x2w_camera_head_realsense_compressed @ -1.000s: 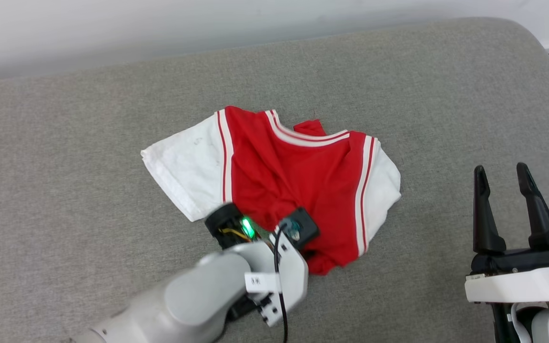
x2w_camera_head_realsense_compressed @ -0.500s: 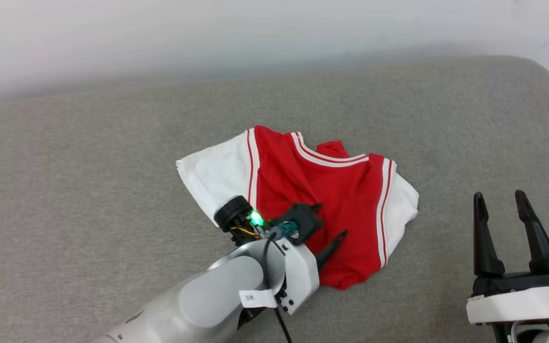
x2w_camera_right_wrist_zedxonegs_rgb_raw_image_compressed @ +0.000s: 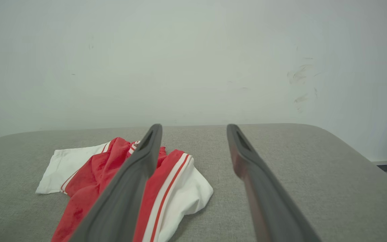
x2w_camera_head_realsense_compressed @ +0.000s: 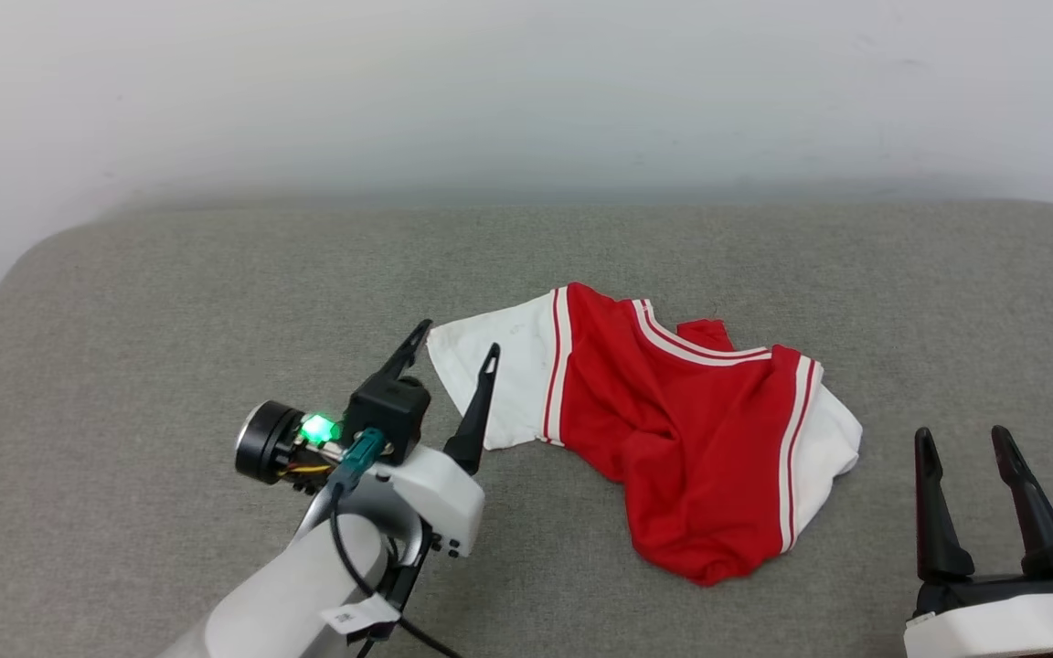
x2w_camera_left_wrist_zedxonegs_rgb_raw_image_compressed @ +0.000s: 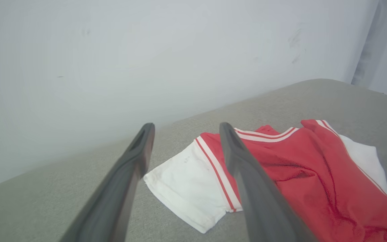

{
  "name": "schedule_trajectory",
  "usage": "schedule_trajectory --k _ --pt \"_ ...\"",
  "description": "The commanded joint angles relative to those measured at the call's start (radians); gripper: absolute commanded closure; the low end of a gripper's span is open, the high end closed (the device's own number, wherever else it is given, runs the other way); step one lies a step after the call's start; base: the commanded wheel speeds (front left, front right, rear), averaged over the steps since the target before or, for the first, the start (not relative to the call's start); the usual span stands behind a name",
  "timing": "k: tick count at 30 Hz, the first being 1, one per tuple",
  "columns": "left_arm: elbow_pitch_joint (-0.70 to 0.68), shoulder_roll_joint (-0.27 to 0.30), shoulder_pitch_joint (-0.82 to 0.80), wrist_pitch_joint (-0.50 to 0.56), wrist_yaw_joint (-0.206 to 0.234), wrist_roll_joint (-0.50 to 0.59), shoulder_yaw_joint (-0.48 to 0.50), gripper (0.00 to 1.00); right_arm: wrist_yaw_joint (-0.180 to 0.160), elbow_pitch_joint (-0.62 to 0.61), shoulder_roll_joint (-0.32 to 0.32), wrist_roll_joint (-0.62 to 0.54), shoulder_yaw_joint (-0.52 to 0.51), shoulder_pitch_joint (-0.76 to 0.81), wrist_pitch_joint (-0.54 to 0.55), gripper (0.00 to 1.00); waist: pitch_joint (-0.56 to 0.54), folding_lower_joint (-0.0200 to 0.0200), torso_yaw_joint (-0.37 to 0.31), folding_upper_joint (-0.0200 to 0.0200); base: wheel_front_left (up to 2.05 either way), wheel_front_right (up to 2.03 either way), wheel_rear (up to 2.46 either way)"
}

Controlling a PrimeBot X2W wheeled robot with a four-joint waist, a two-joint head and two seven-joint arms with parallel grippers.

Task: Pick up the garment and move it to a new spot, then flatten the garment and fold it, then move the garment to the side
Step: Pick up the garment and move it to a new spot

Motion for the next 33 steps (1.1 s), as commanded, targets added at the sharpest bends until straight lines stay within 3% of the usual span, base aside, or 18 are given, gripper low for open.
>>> schedule_trajectory --k 1,8,13,18,33 --pt "-0.046 0.016 0.066 -0.004 0.040 0.034 0.059 0.00 -0.001 0.002 0.002 -0.004 -0.007 0.019 -0.002 0.00 -0.019 0.0000 0.027 -0.0001 0.00 0.00 0.00" --pt "-0.157 0.026 0.229 -0.004 0.105 0.129 0.234 0.00 -0.001 0.008 0.002 0.007 -0.010 0.035 -0.002 0.00 -0.033 0.0000 0.063 -0.0001 0.00 0.00 0.00" --pt "-0.229 0.010 0.354 -0.004 0.102 0.207 0.366 0.00 -0.001 0.012 0.002 0.011 -0.003 0.041 -0.002 0.00 -0.045 0.0000 0.078 -0.0001 0.00 0.00 0.00" --pt "-0.271 -0.027 0.471 -0.004 0.075 0.272 0.479 0.00 -0.001 0.017 0.002 0.016 0.004 0.053 -0.002 0.00 -0.054 0.0000 0.083 -0.0001 0.00 0.00 0.00" --pt "-0.265 -0.156 0.624 -0.004 -0.083 0.417 0.669 0.00 -0.001 0.032 0.002 0.038 0.008 0.080 -0.002 0.00 -0.068 0.0000 0.074 -0.0001 0.00 0.00 0.00"
